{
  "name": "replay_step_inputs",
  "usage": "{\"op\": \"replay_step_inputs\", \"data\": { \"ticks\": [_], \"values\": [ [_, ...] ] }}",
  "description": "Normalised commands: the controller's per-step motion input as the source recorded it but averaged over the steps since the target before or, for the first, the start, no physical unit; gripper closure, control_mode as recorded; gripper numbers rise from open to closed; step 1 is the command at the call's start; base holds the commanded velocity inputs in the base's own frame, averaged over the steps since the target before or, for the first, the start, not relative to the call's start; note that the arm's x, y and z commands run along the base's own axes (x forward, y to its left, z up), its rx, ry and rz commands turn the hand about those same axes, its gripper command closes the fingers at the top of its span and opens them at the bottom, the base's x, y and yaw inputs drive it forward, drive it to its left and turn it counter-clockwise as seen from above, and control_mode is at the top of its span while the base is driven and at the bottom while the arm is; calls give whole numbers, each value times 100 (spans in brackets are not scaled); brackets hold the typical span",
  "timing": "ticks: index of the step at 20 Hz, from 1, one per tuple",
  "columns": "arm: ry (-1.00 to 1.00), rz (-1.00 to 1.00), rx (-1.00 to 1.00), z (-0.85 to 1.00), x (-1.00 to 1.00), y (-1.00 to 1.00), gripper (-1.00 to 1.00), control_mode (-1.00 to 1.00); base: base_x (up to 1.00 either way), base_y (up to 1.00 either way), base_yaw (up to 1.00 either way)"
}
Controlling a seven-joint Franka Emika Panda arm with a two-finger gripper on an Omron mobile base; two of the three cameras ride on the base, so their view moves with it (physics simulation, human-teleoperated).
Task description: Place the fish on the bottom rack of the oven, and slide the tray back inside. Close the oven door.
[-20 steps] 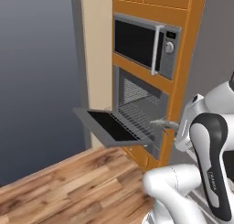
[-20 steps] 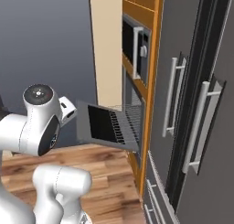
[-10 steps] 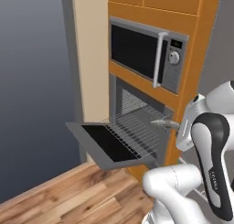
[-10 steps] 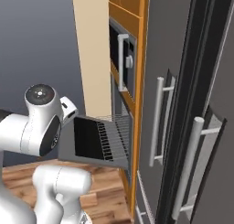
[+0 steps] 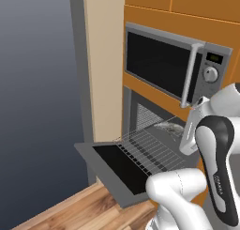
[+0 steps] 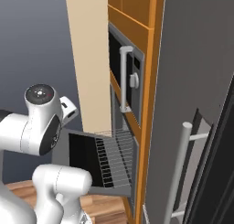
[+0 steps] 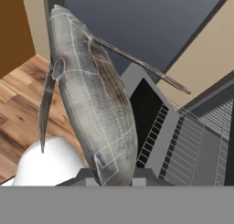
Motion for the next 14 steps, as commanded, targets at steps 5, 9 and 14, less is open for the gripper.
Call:
{"op": "replay_step_inputs", "data": {
  "ticks": [5,9,14],
  "values": [
    [0,0,0,-12,25,0,100,-100,18,0,0],
    [0,0,0,-21,33,0,100,-100,0,0,0],
    [3,-5,-5,-46,24,0,100,-100,0,0,0]
  ]
}}
